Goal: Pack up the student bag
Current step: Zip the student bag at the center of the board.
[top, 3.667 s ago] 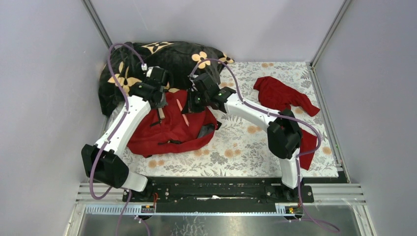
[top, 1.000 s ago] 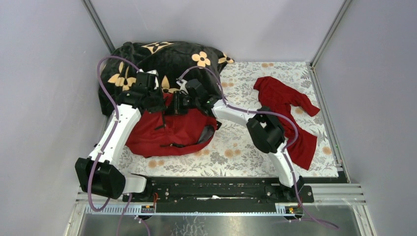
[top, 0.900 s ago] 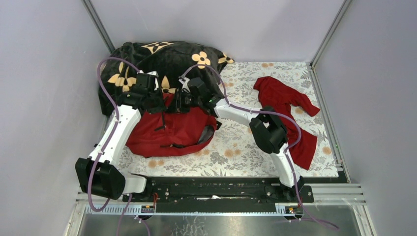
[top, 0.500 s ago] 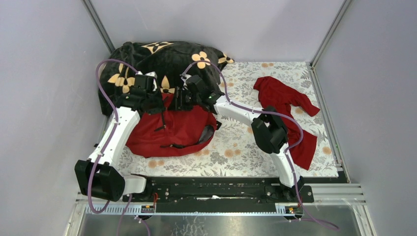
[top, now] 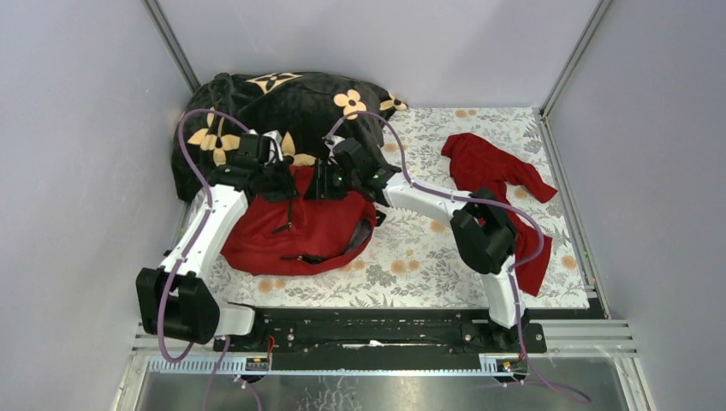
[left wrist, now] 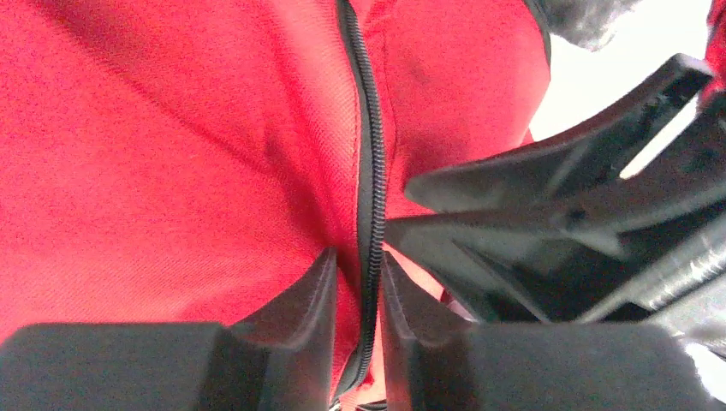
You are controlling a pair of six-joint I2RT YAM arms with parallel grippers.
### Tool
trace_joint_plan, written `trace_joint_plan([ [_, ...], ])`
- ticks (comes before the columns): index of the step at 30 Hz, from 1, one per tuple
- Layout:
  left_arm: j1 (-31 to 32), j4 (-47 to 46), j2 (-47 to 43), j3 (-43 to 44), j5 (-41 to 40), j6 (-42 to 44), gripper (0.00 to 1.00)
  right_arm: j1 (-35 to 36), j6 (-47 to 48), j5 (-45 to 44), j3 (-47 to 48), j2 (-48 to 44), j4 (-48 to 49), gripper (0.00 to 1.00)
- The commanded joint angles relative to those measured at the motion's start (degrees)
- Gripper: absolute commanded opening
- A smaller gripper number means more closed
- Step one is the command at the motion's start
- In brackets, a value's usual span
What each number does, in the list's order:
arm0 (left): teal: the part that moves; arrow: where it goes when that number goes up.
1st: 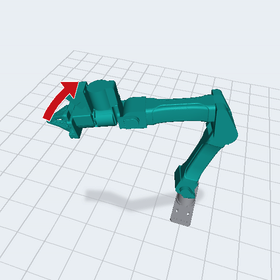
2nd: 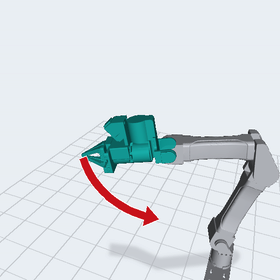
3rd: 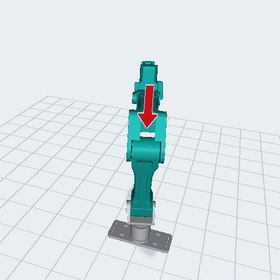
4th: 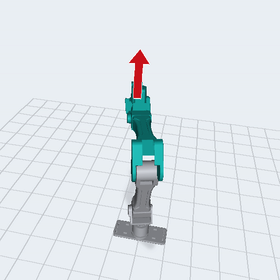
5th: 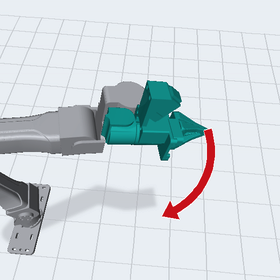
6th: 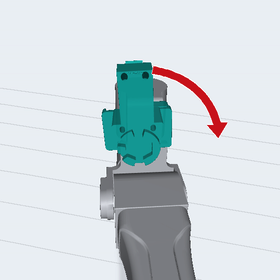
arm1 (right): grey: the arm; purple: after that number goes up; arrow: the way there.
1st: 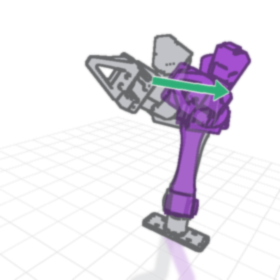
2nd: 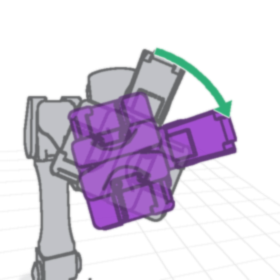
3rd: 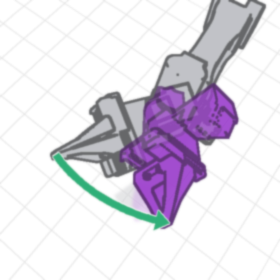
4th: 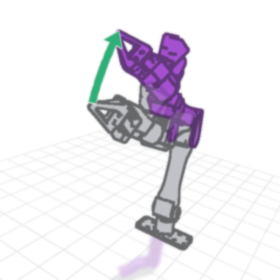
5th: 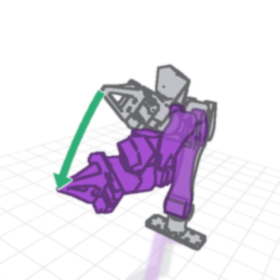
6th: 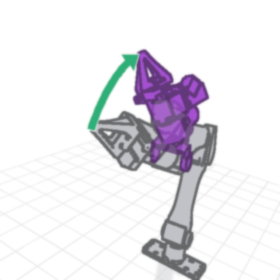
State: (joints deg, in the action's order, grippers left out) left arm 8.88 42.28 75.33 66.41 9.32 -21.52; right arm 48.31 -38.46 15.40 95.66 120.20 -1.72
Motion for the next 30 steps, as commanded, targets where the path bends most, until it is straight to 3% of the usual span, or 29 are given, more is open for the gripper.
trace_joint_plan([
  [1, 1.2, -2.7, 4.4, 0.1, 5.3, 1.0, 0.47, -0.5, 3.1, -3.2, -4.6, -7.3, -0.5, 0.45],
  [3, 1.2, -2.8, 4.9, 0.5, 5.3, 0.7, 0.65, -1.1, 3.2, -3.3, -6.2, -8.4, -1.1, 0.46],
  [5, 1.2, -3.7, 3.9, 0.9, 5.4, 0.1, 0.72, -1.6, 3.5, -3.5, -8.1, -9.6, -1.7, 0.46],
  [12, 1.2, -8.5, -3.0, 1.2, 6.5, -1.1, 0.59, -5.4, 3.8, -3.6, -19.8, -16.9, -1.5, 0.47],
  [18, 1.1, -12.8, -7.6, 0.1, 4.4, -3.9, 0.51, -6.0, 2.0, -0.3, -20.7, -20.0, 0.2, 0.52],
  [22, 1.1, -10.8, -8.0, 0.6, 2.0, -4.2, 0.51, -4.6, 0.4, 3.4, -15.9, -17.2, 0.8, 0.54],
  [30, 0.0, -7.7, -10.6, 1.4, -3.8, -4.7, 0.52, 3.4, 6.0, -3.3, 3.5, -4.3, -11.4, 0.56],
])
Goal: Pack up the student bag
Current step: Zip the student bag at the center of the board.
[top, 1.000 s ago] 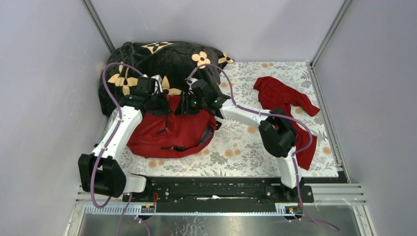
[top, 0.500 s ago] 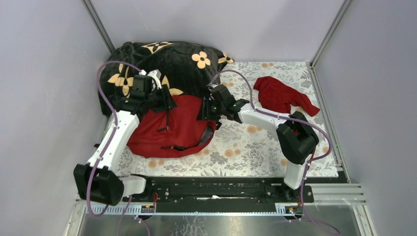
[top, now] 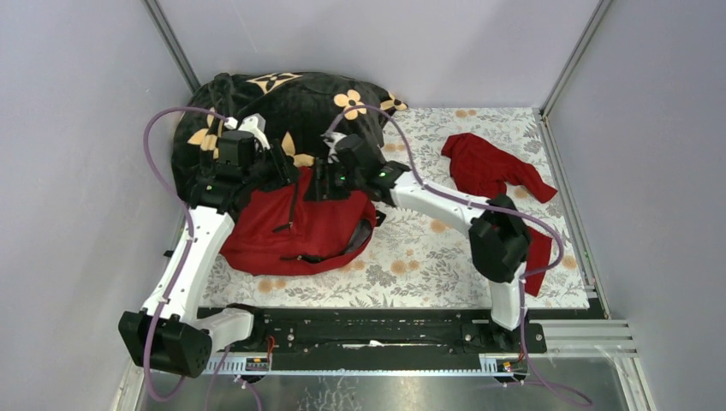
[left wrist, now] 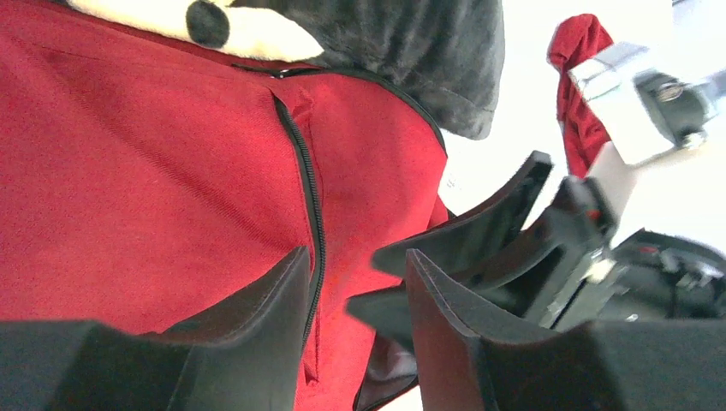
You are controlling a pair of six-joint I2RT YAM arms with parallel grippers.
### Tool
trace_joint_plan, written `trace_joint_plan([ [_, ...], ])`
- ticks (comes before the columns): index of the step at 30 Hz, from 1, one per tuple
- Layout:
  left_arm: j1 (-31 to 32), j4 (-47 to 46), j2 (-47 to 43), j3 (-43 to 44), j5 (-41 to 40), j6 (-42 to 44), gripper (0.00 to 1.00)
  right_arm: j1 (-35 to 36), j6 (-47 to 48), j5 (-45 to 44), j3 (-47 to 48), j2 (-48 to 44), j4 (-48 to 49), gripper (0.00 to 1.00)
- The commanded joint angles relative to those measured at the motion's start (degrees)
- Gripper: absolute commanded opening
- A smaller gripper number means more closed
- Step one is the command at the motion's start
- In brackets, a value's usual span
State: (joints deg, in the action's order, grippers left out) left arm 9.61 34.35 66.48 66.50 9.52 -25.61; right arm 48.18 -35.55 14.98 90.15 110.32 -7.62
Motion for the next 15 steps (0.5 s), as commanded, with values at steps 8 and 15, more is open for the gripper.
trace_joint_plan([
  [8, -1.9, 1.6, -2.1, 1.6, -5.4, 0.4, 0.51, 5.2, 5.5, -12.3, 22.3, 17.1, -15.4, 0.52],
  [15, -2.4, 1.1, -2.0, 0.7, -5.2, 0.1, 0.5, 5.3, 5.9, -20.2, 15.5, 14.3, -13.2, 0.45],
])
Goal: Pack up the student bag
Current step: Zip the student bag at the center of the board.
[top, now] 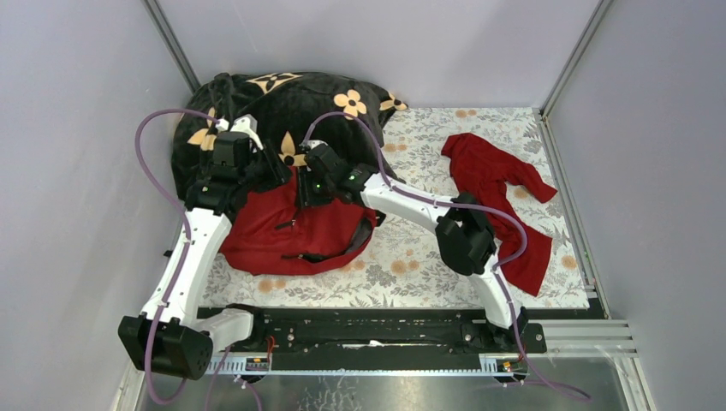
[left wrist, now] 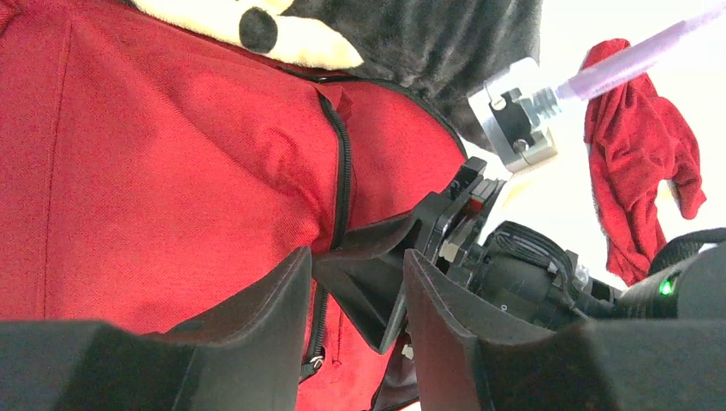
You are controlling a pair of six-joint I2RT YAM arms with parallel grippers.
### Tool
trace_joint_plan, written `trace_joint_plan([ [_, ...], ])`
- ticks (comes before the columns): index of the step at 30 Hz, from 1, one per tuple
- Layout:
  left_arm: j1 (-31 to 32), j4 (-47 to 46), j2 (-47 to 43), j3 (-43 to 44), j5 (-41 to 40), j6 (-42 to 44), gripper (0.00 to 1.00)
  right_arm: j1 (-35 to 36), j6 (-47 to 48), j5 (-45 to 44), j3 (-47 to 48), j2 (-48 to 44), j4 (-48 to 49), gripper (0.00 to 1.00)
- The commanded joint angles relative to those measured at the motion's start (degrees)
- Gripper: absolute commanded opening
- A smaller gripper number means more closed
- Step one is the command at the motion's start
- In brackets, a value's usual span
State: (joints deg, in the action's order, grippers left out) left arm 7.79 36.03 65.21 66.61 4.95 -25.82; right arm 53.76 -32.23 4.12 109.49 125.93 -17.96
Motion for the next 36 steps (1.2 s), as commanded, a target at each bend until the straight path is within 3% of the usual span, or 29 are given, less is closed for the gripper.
trace_joint_plan([
  [1, -0.6, -0.7, -0.6, 0.4, -0.4, 0.2, 0.5, -0.3, 2.5, -9.7, -4.5, -2.2, -2.8, 0.47],
  [8, -0.7, -0.7, -0.3, -0.3, -1.7, -0.5, 0.5, -0.3, 1.8, -9.3, -17.3, -11.9, 8.5, 0.5],
  [17, -2.0, 3.1, 1.2, -2.7, -6.2, -3.3, 0.45, 0.1, 2.2, -1.9, -17.0, -10.4, 9.7, 0.53],
  [24, -3.2, 3.6, 0.9, -3.6, -5.2, -3.1, 0.44, 0.2, -0.1, 0.1, -27.6, -18.3, 22.3, 0.57],
  [30, -3.2, 3.0, 1.3, -6.5, -5.2, -2.7, 0.34, 0.1, -0.3, 1.1, -33.9, -22.3, 28.0, 0.61],
  [36, -3.2, 2.9, 0.5, -7.7, -5.2, -2.8, 0.34, 0.5, 1.4, 0.7, -24.7, -15.1, 19.1, 0.61],
])
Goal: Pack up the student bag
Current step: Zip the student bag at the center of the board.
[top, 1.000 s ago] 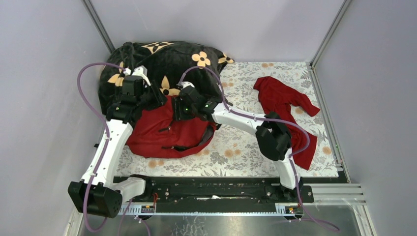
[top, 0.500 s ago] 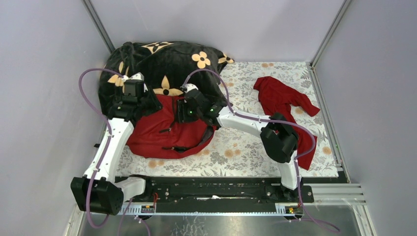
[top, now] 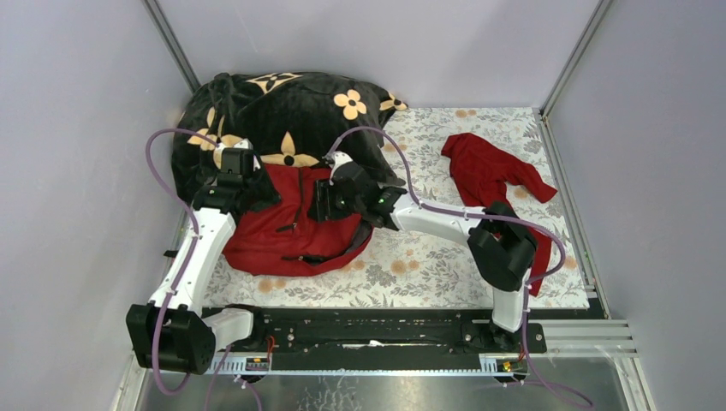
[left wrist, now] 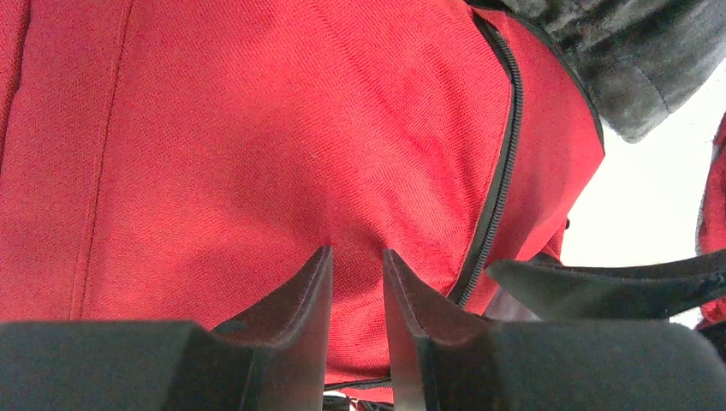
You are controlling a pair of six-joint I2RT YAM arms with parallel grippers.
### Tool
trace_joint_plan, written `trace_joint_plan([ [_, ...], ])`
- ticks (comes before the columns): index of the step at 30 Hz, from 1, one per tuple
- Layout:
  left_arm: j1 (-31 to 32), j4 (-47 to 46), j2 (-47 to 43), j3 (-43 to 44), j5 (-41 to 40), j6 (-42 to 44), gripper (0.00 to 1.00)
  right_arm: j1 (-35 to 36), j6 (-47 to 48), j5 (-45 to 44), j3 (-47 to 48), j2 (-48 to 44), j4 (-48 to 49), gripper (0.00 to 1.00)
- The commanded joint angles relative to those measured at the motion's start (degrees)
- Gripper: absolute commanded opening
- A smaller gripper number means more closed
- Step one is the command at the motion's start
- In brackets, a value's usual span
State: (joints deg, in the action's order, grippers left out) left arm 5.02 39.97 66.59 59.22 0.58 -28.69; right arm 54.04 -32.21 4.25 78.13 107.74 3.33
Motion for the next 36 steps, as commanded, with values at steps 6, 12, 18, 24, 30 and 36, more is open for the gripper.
trace_joint_plan([
  [6, -0.4, -0.9, -1.3, 0.5, -0.8, 0.4, 0.35, 1.2, 2.7, -2.5, 19.8, 13.5, -13.8, 0.61],
  [12, -0.5, -0.6, -1.7, 1.4, 2.4, 0.1, 0.35, 0.8, 2.2, -5.8, 19.8, 14.7, -17.1, 0.0],
  [18, -0.5, -1.8, -1.9, 6.4, 13.2, 2.3, 0.37, -0.6, 1.9, -7.3, 9.0, 1.9, -11.7, 0.0],
  [24, -0.5, -1.4, -0.6, 5.9, 15.7, 3.8, 0.36, -2.6, 1.8, -9.5, 0.0, -6.1, -10.4, 0.0],
  [30, -0.4, -0.4, -0.9, 4.6, 13.9, 4.4, 0.38, -2.7, 1.7, -2.1, 2.3, -4.2, -9.4, 0.39],
  [36, -0.5, 0.0, -3.5, 5.1, 7.4, 2.1, 0.38, 1.1, 5.8, -7.5, 15.5, 4.2, -15.5, 0.52],
])
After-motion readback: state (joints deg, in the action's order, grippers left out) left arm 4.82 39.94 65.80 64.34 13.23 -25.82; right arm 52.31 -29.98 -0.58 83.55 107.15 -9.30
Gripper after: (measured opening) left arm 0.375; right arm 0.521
